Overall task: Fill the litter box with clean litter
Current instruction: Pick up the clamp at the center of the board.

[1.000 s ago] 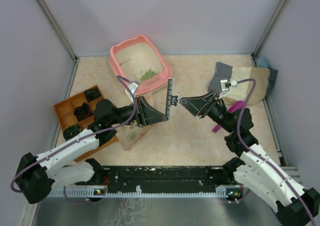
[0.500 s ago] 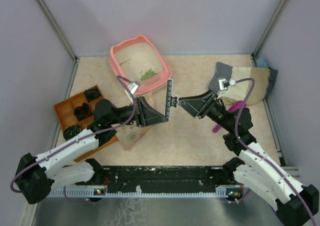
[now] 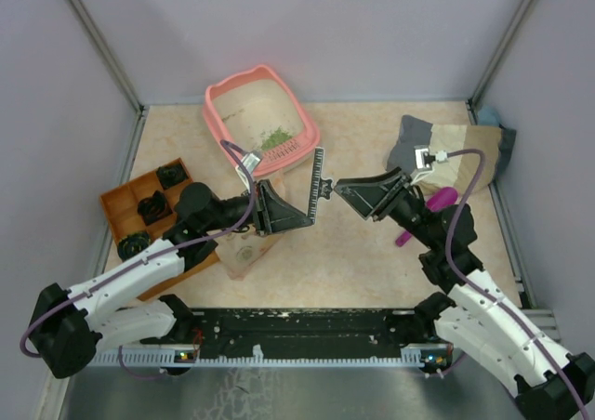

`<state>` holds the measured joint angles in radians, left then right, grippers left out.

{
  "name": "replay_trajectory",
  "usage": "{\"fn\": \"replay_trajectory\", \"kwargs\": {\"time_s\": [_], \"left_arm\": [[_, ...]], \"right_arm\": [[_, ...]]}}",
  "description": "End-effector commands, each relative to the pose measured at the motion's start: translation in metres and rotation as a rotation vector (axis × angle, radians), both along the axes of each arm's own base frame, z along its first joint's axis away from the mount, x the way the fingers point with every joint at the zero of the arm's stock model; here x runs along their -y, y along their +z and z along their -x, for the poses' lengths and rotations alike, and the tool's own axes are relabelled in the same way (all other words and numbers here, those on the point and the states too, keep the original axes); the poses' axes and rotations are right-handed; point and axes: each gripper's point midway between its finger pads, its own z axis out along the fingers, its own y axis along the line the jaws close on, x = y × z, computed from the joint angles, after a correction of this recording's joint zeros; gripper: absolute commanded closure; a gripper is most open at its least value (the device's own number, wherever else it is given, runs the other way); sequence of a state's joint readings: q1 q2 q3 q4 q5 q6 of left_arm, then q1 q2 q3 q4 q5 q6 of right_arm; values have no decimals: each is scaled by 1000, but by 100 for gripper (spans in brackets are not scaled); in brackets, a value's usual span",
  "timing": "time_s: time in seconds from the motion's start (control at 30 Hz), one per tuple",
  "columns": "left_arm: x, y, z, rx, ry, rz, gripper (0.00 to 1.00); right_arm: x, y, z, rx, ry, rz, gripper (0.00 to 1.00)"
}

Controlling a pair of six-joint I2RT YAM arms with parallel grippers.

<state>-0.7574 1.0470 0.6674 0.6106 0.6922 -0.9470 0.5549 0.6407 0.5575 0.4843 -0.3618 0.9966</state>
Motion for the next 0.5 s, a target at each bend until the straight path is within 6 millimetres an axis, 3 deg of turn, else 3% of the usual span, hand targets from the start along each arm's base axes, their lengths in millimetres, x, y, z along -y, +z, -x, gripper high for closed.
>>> {"fn": "replay_trajectory", "kwargs": {"time_s": [0.0,0.23,0.47], "left_arm": [[-1,17,5,43,-19,39,100],[-2,18,7,53,-24,37,100],[-2,16,7,51,-29,35,100]], "right_arm": [[-6,19,7,41,42,4,43],[-10,11,4,19,53,3,45],[-16,9,4,13,91,3,63]]}}
